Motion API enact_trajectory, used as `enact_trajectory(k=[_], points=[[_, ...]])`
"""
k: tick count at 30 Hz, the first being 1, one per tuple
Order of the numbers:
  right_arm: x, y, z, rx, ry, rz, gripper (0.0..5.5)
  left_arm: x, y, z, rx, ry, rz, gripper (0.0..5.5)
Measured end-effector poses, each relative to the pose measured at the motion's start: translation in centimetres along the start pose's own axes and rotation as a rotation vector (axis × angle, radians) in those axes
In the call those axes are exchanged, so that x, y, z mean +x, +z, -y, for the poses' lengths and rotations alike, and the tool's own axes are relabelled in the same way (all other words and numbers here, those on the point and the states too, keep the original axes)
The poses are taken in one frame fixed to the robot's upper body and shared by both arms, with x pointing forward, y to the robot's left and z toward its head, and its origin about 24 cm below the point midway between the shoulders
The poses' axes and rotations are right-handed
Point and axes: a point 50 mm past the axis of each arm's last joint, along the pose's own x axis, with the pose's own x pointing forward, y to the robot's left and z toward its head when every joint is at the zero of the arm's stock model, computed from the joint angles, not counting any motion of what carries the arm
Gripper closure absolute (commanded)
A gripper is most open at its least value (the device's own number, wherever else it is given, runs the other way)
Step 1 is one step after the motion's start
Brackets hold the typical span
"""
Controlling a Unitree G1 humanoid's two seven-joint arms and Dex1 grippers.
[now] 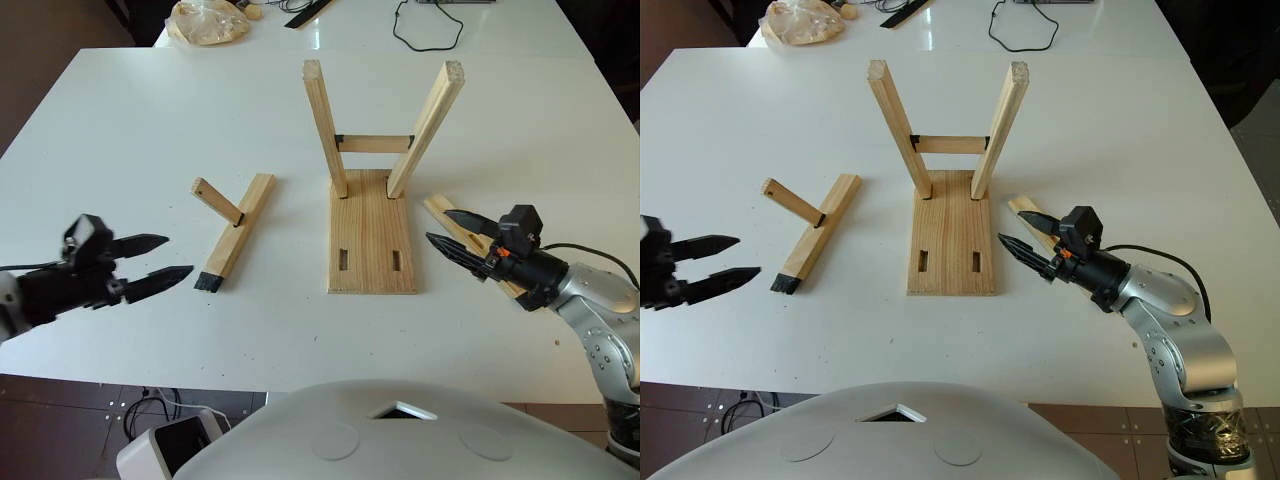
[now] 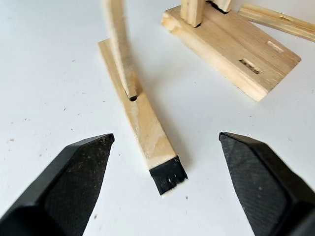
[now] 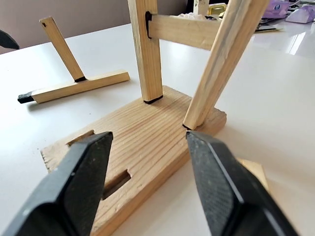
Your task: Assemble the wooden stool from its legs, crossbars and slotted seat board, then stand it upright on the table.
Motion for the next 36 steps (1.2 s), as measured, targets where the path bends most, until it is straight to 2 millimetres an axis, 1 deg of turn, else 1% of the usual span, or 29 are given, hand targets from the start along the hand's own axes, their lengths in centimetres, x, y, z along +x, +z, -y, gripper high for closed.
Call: enact_trajectory(k=[3, 7, 10, 14, 20, 24, 25, 29, 33, 36], points=[[0.3, 0.7, 0.4, -0.022, -0.004, 0.016, 2.76, 1.6, -0.8, 0.4, -0.022, 0.062, 0.015, 1.53], [0.5, 0.8, 0.4, -0.025, 0.009, 0.011, 2.76, 3.5, -1.4, 0.7, -0.045, 0.123, 0.027, 1.53], [0.7, 0.9, 0.5, -0.031, 0.03, 0.006, 2.76, 4.2, -1.6, 0.4, -0.058, 0.204, 0.052, 1.53], [0.8, 1.0, 0.7, -0.039, 0.033, 0.001, 2.76, 5.3, -1.8, 0.4, -0.067, 0.257, 0.069, 1.53], [1.1, 1.0, 0.9, -0.035, 0.036, -0.002, 2.76, 6.8, -3.6, 0.6, -0.083, 0.28, 0.034, 1.53], [1.4, 1.0, 1.0, -0.037, 0.045, 0.0, 2.76, 7.4, -5.2, 0.2, -0.107, 0.328, 0.011, 1.53], [1.5, 1.0, 1.0, -0.037, 0.048, -0.002, 2.76, 7.6, -5.3, 0.2, -0.109, 0.334, 0.019, 1.53], [1.7, 1.0, 1.1, -0.036, 0.056, -0.003, 2.76, 8.4, -5.3, 0.4, -0.091, 0.335, 0.06, 2.08], [1.8, 1.1, 1.2, -0.042, 0.061, -0.003, 2.76, 8.6, -5.2, 0.7, -0.076, 0.303, 0.09, 2.78], [1.8, 1.2, 1.3, -0.045, 0.062, -0.006, 2.76, 8.7, -5.3, 0.6, -0.078, 0.307, 0.091, 3.26]])
